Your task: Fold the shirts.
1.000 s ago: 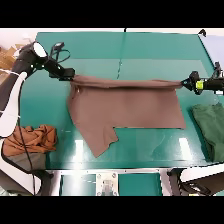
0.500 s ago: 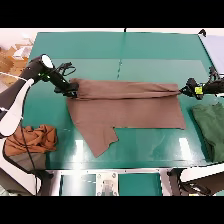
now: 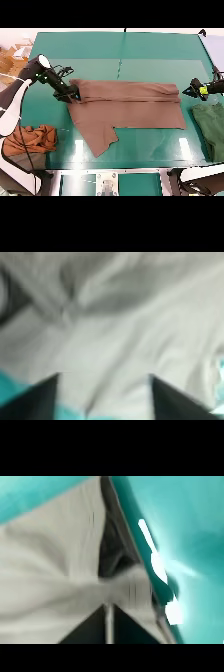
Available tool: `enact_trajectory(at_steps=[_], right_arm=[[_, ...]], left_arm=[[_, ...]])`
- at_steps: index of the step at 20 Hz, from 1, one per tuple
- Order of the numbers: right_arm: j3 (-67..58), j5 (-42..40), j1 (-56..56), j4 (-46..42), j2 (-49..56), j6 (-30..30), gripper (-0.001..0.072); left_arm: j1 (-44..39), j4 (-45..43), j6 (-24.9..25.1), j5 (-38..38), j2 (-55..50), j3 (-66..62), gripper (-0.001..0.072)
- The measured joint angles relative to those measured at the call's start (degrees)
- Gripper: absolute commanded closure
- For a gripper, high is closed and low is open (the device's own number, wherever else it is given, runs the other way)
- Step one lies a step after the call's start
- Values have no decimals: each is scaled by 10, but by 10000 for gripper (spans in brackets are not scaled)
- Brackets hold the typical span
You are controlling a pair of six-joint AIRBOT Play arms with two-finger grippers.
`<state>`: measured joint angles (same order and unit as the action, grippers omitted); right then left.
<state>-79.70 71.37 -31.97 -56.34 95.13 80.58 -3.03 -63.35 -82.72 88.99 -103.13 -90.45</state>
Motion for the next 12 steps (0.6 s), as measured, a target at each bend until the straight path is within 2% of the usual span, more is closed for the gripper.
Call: enact_trajectory(at_steps=[1, 4, 9, 10, 11, 12], right_arm=[[9, 14, -2, -9, -9, 7, 699], [69, 40, -9, -38, -61, 31, 699], [250, 26, -33, -68, -208, 73, 698], [289, 15, -38, -71, -242, 81, 697], [323, 4, -42, -72, -272, 89, 668], [354, -7, -44, -74, -301, 95, 514]], left_arm=[[2, 1, -3, 21, 1, 0, 686], [-1, 3, -9, 60, 31, 28, 686], [-3, -13, -19, 4, 214, 235, 676], [-4, -14, -21, -19, 257, 287, 422], [-4, -12, -26, -47, 301, 341, 137], [-4, -4, -29, -70, 338, 388, 127]])
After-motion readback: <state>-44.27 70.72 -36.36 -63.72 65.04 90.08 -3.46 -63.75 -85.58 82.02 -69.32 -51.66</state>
